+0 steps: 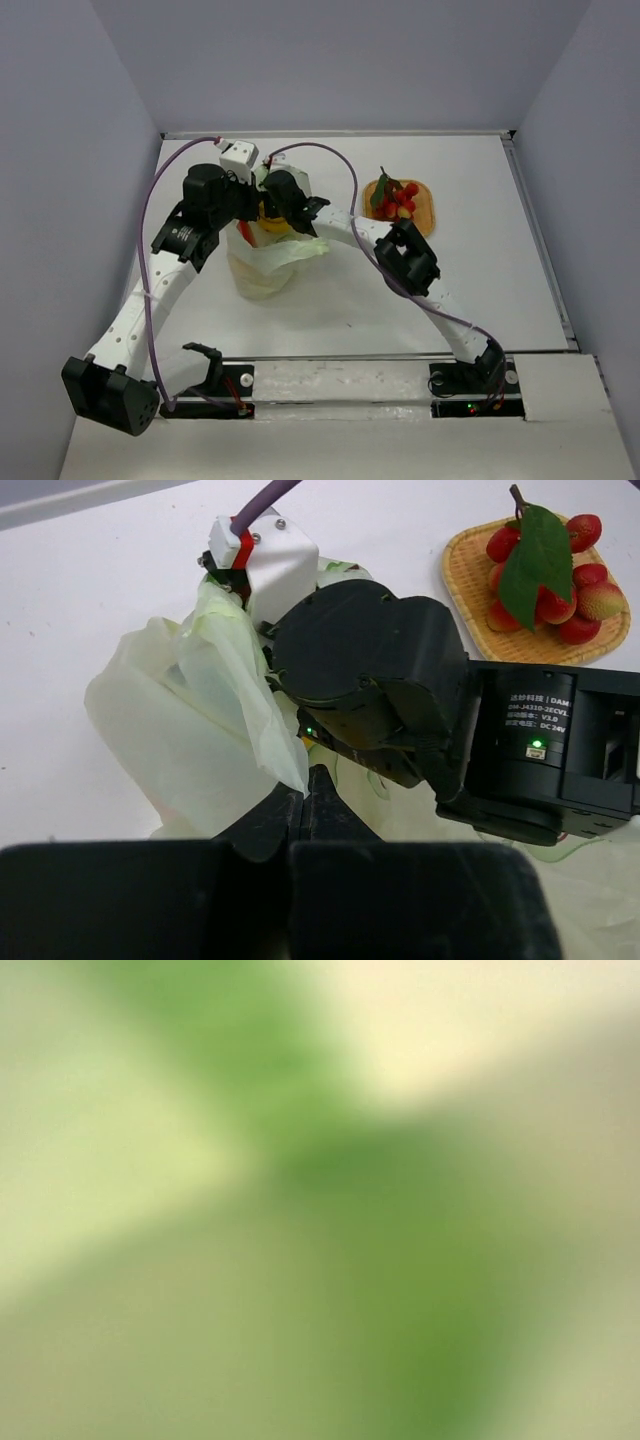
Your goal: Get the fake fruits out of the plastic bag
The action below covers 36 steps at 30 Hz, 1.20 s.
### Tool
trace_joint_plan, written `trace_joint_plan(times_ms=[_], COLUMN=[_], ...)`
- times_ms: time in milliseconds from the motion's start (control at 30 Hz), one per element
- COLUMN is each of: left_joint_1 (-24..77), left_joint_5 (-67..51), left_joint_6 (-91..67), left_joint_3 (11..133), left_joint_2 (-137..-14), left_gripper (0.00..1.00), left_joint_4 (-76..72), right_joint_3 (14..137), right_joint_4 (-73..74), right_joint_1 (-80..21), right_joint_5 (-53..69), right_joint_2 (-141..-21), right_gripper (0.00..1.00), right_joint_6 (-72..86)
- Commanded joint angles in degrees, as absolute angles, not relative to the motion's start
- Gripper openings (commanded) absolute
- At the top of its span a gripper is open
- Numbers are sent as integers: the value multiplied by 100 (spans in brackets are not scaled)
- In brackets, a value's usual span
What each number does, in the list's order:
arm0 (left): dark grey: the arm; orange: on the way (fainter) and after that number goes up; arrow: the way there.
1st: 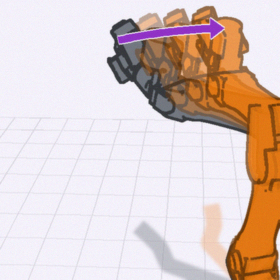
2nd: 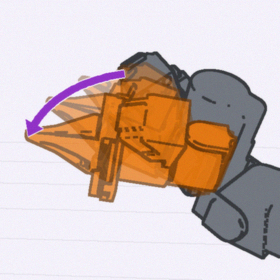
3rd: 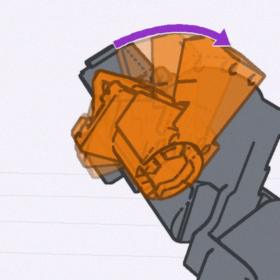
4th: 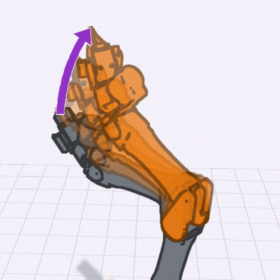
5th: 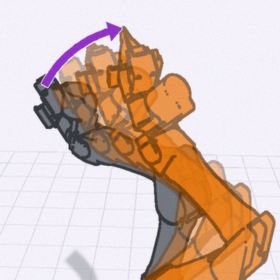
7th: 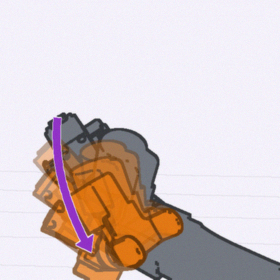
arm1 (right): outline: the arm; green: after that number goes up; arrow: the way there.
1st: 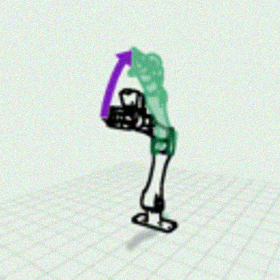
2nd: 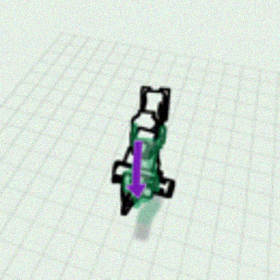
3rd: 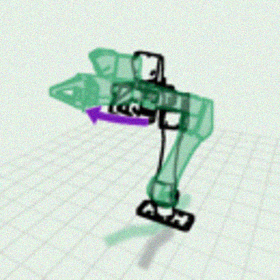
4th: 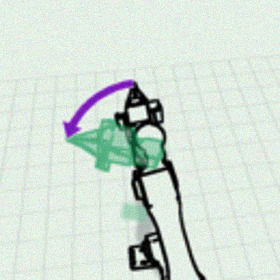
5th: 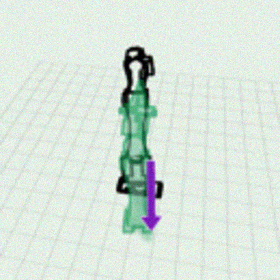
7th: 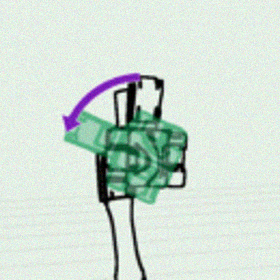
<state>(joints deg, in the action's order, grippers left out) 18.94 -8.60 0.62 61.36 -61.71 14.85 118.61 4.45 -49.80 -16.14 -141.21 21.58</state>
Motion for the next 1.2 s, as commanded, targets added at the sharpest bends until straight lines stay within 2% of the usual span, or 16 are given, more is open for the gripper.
trace_joint_plan(times_ms=[0, 167, 300, 400, 433, 533, 567, 733, 867, 1033, 1167], left_joint_1=[1881, 1837, 1776, 1749, 1740, 1696, 1679, 1574, 1442, 1354, 1345], left_joint_5=[-1037, -993, -914, -861, -835, -677, -564, -220, 130, 378, 352], left_joint_6=[-114, -70, -88, -62, -35, -26, -26, -26, 175, 246, 246], left_joint_3=[6407, 6407, 6451, 6495, 6495, 6530, 6574, 6601, 6679, 6759, 6838], left_joint_2=[-6187, -6240, -6319, -6372, -6381, -6425, -6460, -6469, -6495, -6600, -6653], left_gripper=[0, 0, 0, 0, 0, 0, 0, 0, 0, 0, 0], left_joint_4=[1186, 1169, 1151, 1160, 1151, 1178, 1221, 1248, 1231, 1161, 1064], right_joint_3=[12470, 12279, 12077, 11725, 11672, 11672, 11698, 11655, 11172, 9935, 9554], right_joint_4=[817, 1080, 1494, 1521, 1529, 1538, 1538, 1512, 1459, 933, 844], right_joint_1=[-5001, -5001, -5001, -5001, -5001, -5001, -5001, -5001, -4948, -4589, -4526], right_joint_5=[-1355, -757, -747, -861, -870, -765, -712, -361, 243, 1115, 1757], right_joint_2=[-14501, -14677, -14696, -14573, -14477, -14160, -13924, -13011, -12026, -10830, -10091], right_gripper=[93, 95, 87, 64, 48, 29, 14, 10, 1, 1, 1], right_joint_6=[2180, 1636, 1143, 1072, 1055, 1020, 1002, 870, 975, 1397, 1169])
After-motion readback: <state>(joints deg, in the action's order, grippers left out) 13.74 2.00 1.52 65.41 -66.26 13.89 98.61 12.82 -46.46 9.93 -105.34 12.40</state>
